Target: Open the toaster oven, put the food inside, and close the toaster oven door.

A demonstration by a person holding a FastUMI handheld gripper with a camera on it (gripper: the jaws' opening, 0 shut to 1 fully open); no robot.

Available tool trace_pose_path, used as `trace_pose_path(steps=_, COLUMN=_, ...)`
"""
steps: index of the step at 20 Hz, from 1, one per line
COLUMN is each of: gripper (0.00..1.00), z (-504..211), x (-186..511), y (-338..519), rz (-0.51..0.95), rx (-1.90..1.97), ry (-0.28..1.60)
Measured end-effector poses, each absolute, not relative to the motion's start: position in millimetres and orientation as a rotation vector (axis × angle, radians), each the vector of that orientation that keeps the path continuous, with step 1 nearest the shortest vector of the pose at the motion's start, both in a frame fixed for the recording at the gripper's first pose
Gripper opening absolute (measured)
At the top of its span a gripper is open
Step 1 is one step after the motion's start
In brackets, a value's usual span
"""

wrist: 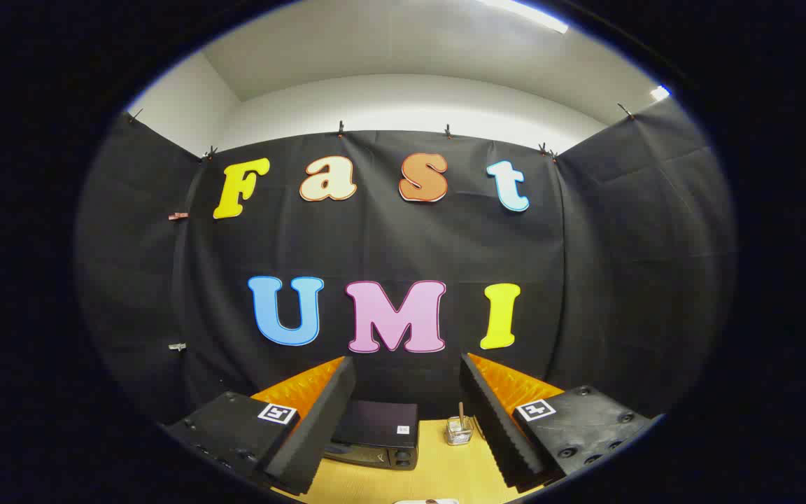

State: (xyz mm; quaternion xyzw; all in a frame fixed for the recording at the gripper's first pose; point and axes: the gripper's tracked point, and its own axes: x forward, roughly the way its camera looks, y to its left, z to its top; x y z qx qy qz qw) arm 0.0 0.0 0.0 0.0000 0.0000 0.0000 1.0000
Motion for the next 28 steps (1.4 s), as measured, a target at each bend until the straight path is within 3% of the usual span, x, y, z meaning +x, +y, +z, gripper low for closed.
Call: trace_pose_path(steps=28, gripper=0.98, z=-26.8, x=30.6, y=3.8, rz=-0.001, rx=0.001, ry=0.040)
